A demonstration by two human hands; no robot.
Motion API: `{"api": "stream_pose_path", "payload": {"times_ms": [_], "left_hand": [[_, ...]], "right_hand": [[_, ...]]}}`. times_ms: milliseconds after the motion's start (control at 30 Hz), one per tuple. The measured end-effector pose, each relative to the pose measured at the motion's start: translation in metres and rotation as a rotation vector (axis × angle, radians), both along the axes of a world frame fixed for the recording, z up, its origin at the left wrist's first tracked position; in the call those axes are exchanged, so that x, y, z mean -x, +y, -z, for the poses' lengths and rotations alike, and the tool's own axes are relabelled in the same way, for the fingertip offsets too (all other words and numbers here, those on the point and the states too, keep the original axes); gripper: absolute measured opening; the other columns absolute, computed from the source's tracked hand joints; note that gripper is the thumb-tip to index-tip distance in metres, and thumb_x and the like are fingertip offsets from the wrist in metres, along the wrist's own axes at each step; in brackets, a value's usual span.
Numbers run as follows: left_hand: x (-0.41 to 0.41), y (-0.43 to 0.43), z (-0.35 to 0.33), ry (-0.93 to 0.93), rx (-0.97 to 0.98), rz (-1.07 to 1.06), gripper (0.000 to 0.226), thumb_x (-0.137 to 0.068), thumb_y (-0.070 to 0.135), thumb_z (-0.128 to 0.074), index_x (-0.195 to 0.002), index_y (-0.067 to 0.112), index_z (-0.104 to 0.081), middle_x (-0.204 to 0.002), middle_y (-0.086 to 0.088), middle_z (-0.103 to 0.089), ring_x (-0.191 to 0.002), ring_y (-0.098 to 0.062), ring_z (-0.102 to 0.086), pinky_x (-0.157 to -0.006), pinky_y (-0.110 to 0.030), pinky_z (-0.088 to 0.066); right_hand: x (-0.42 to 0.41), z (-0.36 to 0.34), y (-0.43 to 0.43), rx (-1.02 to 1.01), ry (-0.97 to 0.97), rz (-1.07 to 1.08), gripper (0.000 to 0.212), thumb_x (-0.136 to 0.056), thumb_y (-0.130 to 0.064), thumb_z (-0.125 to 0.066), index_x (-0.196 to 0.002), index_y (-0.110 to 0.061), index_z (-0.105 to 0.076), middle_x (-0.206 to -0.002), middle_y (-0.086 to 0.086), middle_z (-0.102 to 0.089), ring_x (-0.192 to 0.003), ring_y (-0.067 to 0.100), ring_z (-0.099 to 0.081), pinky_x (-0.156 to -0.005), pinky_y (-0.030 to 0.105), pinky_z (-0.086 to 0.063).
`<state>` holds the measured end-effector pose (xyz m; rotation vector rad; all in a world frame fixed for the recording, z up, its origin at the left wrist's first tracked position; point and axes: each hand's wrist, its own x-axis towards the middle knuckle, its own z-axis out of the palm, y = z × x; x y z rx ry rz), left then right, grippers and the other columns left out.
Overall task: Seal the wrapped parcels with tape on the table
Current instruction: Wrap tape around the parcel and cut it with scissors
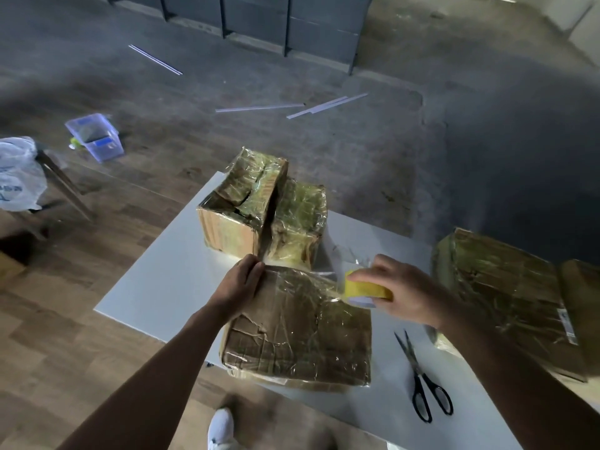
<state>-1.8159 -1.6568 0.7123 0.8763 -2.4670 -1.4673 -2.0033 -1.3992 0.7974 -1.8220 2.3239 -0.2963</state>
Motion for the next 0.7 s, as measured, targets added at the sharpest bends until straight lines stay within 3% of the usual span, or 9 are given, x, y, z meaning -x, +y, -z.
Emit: {"api": "stream_pose_path", "payload": {"times_ms": [167, 267, 333, 400, 500, 600, 700], "left_hand": [[0.010, -0.007, 0.008, -0.058, 0.126, 0.042, 0.027, -0.102, 0.030, -0.039, -0.103, 0.009, -0.057, -0.093, -0.010, -0.059, -0.088, -0.028, -0.057, -0.075, -0.035, -0.045], [0.016, -0.004, 0.005, -0.139, 0.570, 0.112, 0.032, -0.099, 0.034, -0.046, -0.115, 0.014, -0.063, -0.115, -0.011, -0.058, -0.108, -0.030, -0.055, -0.089, -0.041, -0.044], [0.023, 0.009, -0.005, -0.118, 0.734, 0.209, 0.037, -0.096, 0.034, -0.053, -0.130, 0.019, -0.057, -0.134, -0.008, -0.054, -0.124, -0.028, -0.048, -0.102, -0.044, -0.038], [0.034, 0.028, -0.015, -0.123, 0.721, 0.375, 0.041, -0.097, 0.034, -0.047, -0.137, 0.023, -0.050, -0.143, -0.003, -0.048, -0.135, -0.023, -0.038, -0.115, -0.043, -0.025], [0.049, 0.058, -0.015, -0.182, 0.686, 0.498, 0.041, -0.103, 0.035, -0.030, -0.139, 0.022, -0.044, -0.141, 0.000, -0.048, -0.137, -0.015, -0.036, -0.120, -0.047, -0.006], [0.056, 0.070, -0.007, -0.194, 0.704, 0.464, 0.045, -0.104, 0.036, -0.021, -0.142, 0.022, -0.039, -0.141, 0.001, -0.049, -0.135, -0.013, -0.038, -0.120, -0.049, -0.005], [0.052, 0.065, 0.000, -0.215, 0.754, 0.475, 0.054, -0.102, 0.042, -0.009, -0.148, 0.023, -0.032, -0.145, 0.004, -0.044, -0.136, -0.012, -0.034, -0.119, -0.044, -0.008]], "right_hand": [[0.000, 0.004, 0.015, -0.065, 0.053, 0.038, 0.058, -0.068, -0.016, -0.079, -0.121, -0.033, -0.062, -0.087, -0.005, -0.049, -0.061, 0.010, -0.050, -0.053, 0.021, -0.038], [0.001, 0.007, 0.010, -0.012, 0.028, 0.059, 0.057, -0.066, -0.012, -0.079, -0.117, -0.032, -0.064, -0.087, -0.011, -0.038, -0.063, 0.006, -0.041, -0.057, 0.020, -0.035], [0.003, 0.008, 0.009, 0.006, 0.010, 0.065, 0.056, -0.066, -0.011, -0.080, -0.116, -0.032, -0.064, -0.088, -0.012, -0.035, -0.064, 0.006, -0.041, -0.057, 0.020, -0.035], [0.003, 0.010, 0.011, 0.014, 0.010, 0.065, 0.056, -0.065, -0.010, -0.080, -0.114, -0.031, -0.065, -0.089, -0.012, -0.035, -0.064, 0.006, -0.040, -0.057, 0.020, -0.035], [0.003, 0.013, 0.013, 0.019, -0.010, 0.065, 0.056, -0.067, -0.008, -0.077, -0.116, -0.032, -0.063, -0.091, -0.013, -0.034, -0.067, 0.006, -0.041, -0.058, 0.018, -0.035], [0.008, 0.015, 0.019, 0.017, -0.051, 0.087, 0.061, -0.072, -0.008, -0.073, -0.123, -0.038, -0.056, -0.093, -0.012, -0.037, -0.070, 0.007, -0.045, -0.059, 0.011, -0.032], [0.013, 0.017, 0.030, 0.016, -0.132, 0.147, 0.074, -0.076, -0.009, -0.073, -0.134, -0.045, -0.043, -0.095, -0.009, -0.041, -0.078, 0.011, -0.050, -0.063, 0.022, -0.045]]}}
